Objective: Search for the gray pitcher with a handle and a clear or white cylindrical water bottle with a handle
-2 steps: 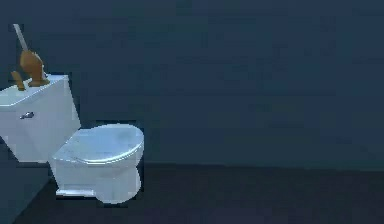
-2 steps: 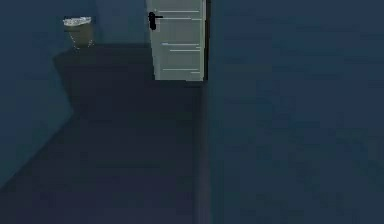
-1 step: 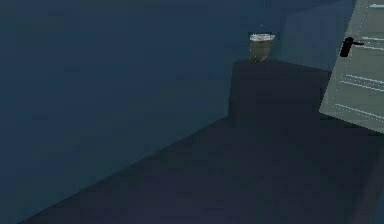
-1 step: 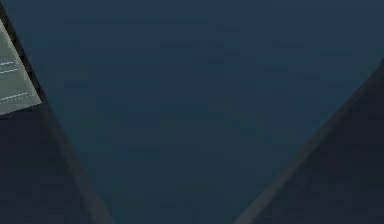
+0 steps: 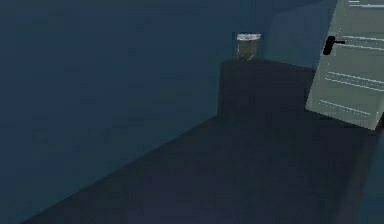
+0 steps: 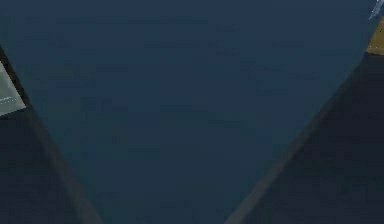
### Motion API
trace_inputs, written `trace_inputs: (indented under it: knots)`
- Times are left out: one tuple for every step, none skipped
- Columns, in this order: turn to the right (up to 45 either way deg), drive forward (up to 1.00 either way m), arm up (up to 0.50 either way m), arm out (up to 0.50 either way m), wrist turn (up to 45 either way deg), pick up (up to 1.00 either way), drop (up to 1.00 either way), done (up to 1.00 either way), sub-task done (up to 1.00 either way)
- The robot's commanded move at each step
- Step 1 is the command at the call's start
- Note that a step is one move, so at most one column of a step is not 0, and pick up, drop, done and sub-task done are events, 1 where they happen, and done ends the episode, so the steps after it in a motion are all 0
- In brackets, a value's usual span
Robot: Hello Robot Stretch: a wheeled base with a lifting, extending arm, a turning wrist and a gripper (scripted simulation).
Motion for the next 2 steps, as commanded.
trace_inputs:
  knots:
    - [0.0,0.3,0.0,0.0,0.0,0.0,0.0,0.0,0.0]
    - [24.0,0.0,0.0,0.0,0.0,0.0,0.0,0.0,0.0]
